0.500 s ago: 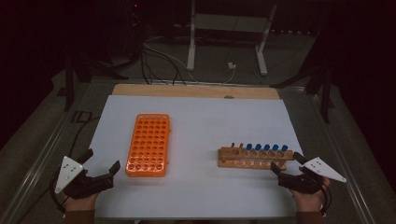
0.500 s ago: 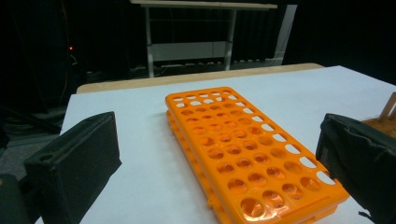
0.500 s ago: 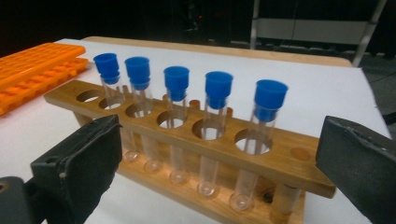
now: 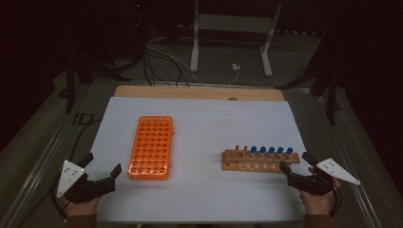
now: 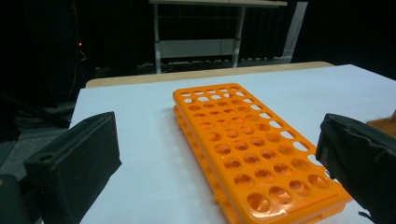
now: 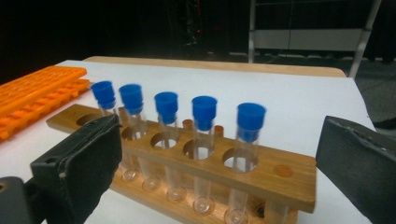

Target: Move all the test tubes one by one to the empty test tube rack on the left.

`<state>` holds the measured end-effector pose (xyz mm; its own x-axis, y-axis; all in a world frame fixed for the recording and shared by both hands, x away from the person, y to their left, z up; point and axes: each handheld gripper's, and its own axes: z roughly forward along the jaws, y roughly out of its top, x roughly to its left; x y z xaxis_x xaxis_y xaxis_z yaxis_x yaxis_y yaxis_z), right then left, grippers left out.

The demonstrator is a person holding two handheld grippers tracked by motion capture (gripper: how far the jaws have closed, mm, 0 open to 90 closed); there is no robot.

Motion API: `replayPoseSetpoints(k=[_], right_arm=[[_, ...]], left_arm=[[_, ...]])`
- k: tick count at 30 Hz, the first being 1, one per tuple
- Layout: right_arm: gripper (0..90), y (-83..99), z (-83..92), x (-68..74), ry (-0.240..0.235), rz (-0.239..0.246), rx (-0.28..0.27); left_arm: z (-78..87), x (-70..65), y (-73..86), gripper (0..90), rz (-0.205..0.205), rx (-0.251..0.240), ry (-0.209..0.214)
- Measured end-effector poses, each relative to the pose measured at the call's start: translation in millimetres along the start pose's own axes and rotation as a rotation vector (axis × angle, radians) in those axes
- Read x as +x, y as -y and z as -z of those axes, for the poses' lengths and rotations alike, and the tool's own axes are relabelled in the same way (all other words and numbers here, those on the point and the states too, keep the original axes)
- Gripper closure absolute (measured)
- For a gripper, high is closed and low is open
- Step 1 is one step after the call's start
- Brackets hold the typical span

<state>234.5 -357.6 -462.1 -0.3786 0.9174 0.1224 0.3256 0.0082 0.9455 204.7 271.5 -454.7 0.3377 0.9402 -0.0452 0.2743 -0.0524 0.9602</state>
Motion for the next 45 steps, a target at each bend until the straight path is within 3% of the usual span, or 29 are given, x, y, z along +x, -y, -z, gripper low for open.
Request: replayPoseSetpoints(k=[4,15,25,33,45], right_arm=[[3.2,-7.9,-1.7,-1.6,0.004,0.010,0.009],[13.2,-21.9,-11.6,-15.5,-0.013,-0.012,0.037],[38.9,-17.6,-14.3,-23.8,-0.015,-0.020,0.064],[58.2,-11.7,-20.4,-22.1,-0.021,0.012,0.110],[69.2,-4.9,-28.2,-20.6,0.006,0.026,0.149]], left_arm=[[0.8,-1.9,1.3,0.4,-0.011,0.010,-0.007],[3.2,-0.9,3.5,0.4,0.005,0.012,-0.014],[1.5,-2.6,4.5,0.4,0.005,0.022,-0.008],[2.1,-2.2,4.7,0.4,0.007,0.021,-0.006],[1.1,-4.3,4.9,0.4,0.003,0.031,0.009]])
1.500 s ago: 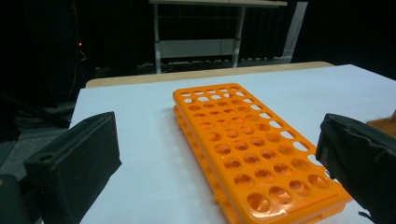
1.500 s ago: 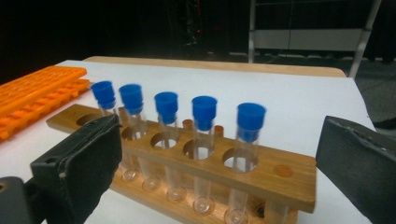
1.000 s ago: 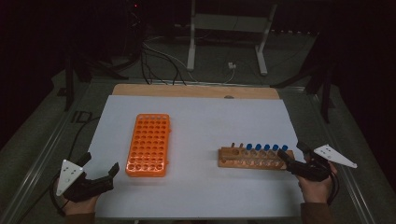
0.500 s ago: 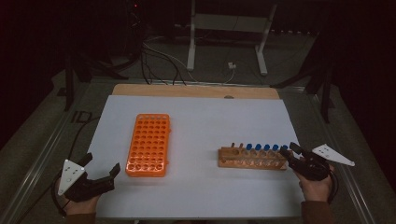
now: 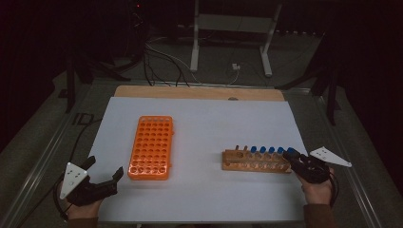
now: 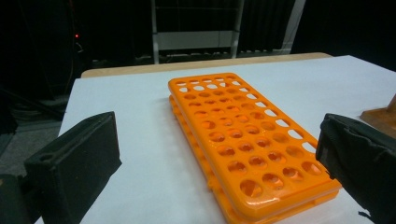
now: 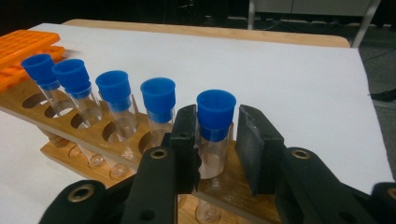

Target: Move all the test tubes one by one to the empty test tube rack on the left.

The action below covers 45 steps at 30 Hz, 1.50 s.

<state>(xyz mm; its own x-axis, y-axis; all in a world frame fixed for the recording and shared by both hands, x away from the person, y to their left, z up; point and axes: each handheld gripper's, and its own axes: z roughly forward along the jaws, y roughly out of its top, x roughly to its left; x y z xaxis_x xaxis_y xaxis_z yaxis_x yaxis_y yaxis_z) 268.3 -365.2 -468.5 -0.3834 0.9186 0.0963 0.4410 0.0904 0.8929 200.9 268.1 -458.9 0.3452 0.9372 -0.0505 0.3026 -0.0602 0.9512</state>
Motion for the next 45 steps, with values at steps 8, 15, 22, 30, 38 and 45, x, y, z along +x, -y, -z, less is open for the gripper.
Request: replayPoseSetpoints(k=[8,15,22,30,38,45], right_arm=[[76.0,-0.4,-0.9,3.6,0.008,0.028,-0.002],[76.5,-2.6,2.0,4.1,0.001,0.015,-0.017],[76.6,-10.7,10.7,5.5,0.014,-0.004,-0.036],[76.7,-19.1,16.9,7.5,0.032,0.003,-0.051],[76.7,-32.1,23.8,8.9,0.043,0.010,-0.063],[76.7,-43.1,31.7,10.5,0.049,0.013,-0.079]], left_arm=[[-2.2,-1.3,0.5,0.5,-0.002,0.014,0.013],[-2.4,-1.8,0.3,0.5,0.000,0.017,0.028],[-2.9,-2.5,-0.1,0.4,0.000,0.015,0.050],[-5.5,-5.4,-1.4,0.4,-0.019,0.008,0.082],[-7.6,-7.0,-2.6,0.4,-0.017,0.008,0.107],[-5.1,-8.3,-8.6,0.4,0.003,0.005,0.113]])
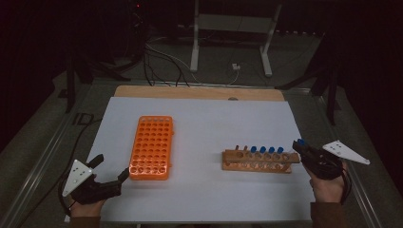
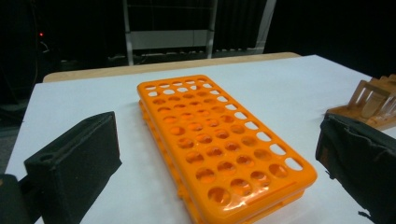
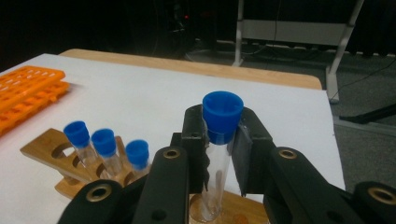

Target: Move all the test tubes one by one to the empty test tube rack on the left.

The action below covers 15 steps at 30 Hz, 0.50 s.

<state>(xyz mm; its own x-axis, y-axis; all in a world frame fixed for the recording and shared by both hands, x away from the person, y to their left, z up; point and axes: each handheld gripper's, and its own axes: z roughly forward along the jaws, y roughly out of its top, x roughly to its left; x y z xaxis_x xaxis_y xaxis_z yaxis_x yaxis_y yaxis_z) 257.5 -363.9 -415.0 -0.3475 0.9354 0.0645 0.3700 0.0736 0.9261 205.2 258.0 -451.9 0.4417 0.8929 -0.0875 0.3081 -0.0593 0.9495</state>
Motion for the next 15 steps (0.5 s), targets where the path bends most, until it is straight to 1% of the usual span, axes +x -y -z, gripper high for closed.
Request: replayPoseSetpoints(k=[5,9,10,13,14,15], right_arm=[[76.7,-7.8,6.9,2.1,0.003,0.013,-0.017],[76.8,-12.4,12.0,2.4,0.007,0.023,-0.028],[76.8,-15.2,15.5,2.6,0.005,0.024,-0.035],[76.7,-17.3,18.8,3.3,0.003,0.027,-0.039],[76.8,-18.8,21.6,4.5,-0.008,0.026,-0.045],[76.8,-18.8,21.6,4.5,-0.008,0.026,-0.045]], left_arm=[[-0.6,-4.5,-4.5,0.4,0.003,-0.005,0.011],[-3.1,-9.7,-9.6,0.4,0.001,-0.007,0.032],[-3.7,-11.2,-11.1,0.4,-0.004,-0.005,0.038],[-6.3,-17.5,-16.2,0.4,-0.016,-0.006,0.055],[-7.4,-19.8,-17.9,0.5,-0.018,-0.005,0.062],[-8.8,-22.1,-19.4,0.5,-0.016,-0.007,0.072]])
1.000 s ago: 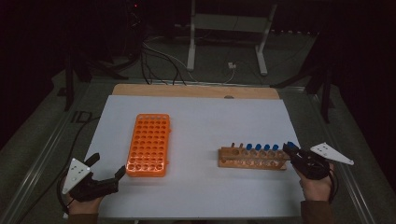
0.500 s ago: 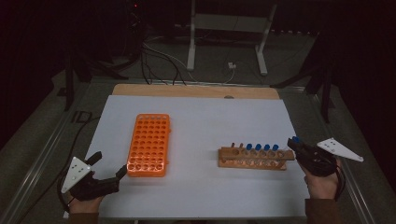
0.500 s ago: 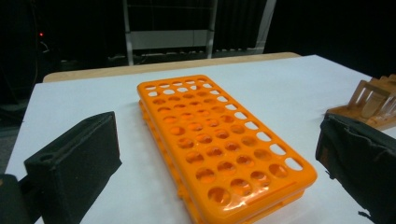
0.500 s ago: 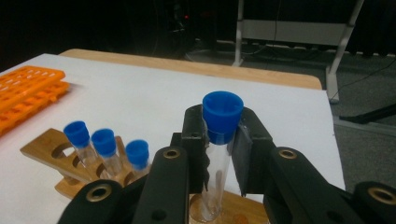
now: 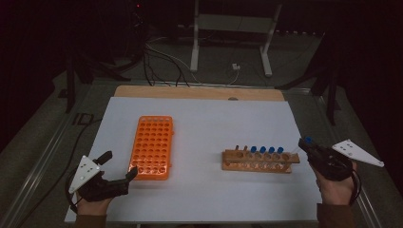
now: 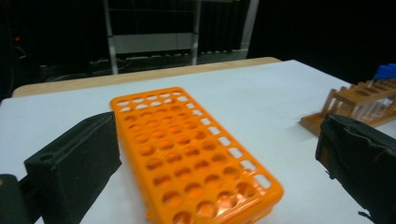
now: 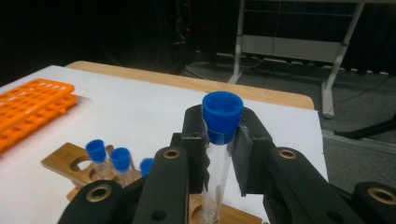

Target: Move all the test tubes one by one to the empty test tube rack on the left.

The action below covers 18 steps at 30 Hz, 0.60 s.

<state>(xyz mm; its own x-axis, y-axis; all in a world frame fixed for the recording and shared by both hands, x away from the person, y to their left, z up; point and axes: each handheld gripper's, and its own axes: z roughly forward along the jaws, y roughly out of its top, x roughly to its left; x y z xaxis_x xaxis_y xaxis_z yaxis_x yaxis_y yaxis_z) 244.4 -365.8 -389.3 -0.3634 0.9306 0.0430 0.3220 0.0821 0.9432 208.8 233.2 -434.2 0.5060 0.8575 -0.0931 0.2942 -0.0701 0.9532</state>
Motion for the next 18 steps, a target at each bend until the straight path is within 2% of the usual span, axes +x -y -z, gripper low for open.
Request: replayPoseSetpoints(k=[8,10,18], right_arm=[[76.7,-6.3,6.8,14.3,-0.081,0.008,-0.011],[76.7,-7.5,8.1,20.6,-0.122,-0.001,-0.017],[76.7,-9.9,1.8,39.5,-0.206,0.014,-0.012]], left_arm=[[-16.7,-16.3,-9.2,0.4,-0.001,0.010,0.072],[-20.9,-20.3,-10.7,0.4,-0.004,0.015,0.088],[-35.6,-32.3,-13.5,0.5,-0.022,0.030,0.128]])
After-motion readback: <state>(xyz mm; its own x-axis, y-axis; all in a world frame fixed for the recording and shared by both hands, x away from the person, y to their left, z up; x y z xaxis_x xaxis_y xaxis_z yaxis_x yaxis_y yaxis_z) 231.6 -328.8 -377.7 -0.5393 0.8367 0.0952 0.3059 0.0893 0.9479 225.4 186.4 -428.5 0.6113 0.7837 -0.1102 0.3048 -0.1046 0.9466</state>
